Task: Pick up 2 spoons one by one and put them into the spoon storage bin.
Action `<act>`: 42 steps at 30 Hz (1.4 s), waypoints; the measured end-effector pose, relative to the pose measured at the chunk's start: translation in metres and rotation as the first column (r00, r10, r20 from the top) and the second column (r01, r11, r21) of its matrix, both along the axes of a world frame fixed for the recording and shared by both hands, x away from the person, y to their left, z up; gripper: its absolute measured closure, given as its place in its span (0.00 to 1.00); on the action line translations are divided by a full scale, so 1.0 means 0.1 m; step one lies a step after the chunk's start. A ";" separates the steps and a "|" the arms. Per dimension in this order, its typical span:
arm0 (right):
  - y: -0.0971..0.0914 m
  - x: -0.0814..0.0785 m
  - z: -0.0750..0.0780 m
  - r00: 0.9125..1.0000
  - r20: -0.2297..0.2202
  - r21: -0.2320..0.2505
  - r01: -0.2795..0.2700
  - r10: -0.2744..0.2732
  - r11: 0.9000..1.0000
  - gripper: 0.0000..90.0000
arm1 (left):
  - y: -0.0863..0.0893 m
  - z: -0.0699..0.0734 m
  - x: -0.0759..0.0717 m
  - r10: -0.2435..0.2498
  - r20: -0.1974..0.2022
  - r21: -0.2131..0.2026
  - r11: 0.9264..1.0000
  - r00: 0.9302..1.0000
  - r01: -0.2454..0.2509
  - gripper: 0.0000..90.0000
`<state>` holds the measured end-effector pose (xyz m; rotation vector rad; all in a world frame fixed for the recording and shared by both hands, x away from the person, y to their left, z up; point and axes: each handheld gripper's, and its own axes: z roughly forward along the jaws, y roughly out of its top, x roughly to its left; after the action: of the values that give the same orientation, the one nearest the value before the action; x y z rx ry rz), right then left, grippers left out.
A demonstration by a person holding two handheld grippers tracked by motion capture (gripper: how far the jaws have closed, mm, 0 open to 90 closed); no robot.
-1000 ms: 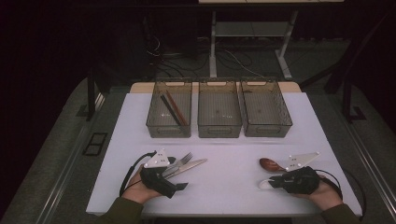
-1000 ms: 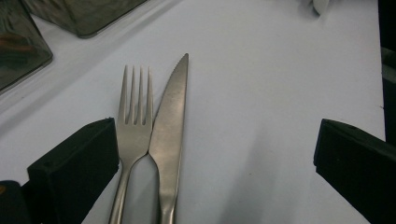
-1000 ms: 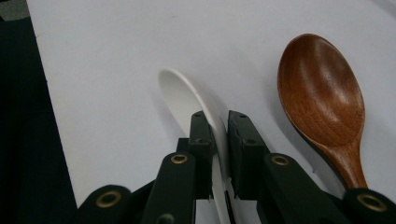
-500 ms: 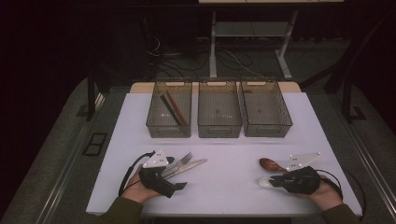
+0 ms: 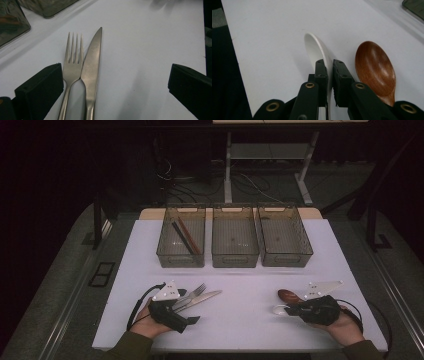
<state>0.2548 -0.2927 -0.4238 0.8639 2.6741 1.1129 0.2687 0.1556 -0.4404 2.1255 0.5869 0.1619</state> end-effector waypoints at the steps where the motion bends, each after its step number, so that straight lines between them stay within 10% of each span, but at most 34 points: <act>1: 0.01 0.00 0.01 1.000 0.001 0.006 0.006 -0.006 1.000 0.92 | 0.00 0.00 0.00 0.000 -0.001 -0.003 1.000 1.000 0.000 0.00; 42: 0.34 0.44 0.30 0.993 0.084 0.099 0.068 -0.077 0.993 0.92 | -0.02 -0.04 0.03 -0.001 -0.010 -0.003 1.000 1.000 0.000 0.00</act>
<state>0.2993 -0.2584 -0.3935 0.8977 2.5162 1.2405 0.2712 0.1537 -0.4441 2.1242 0.5919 0.1504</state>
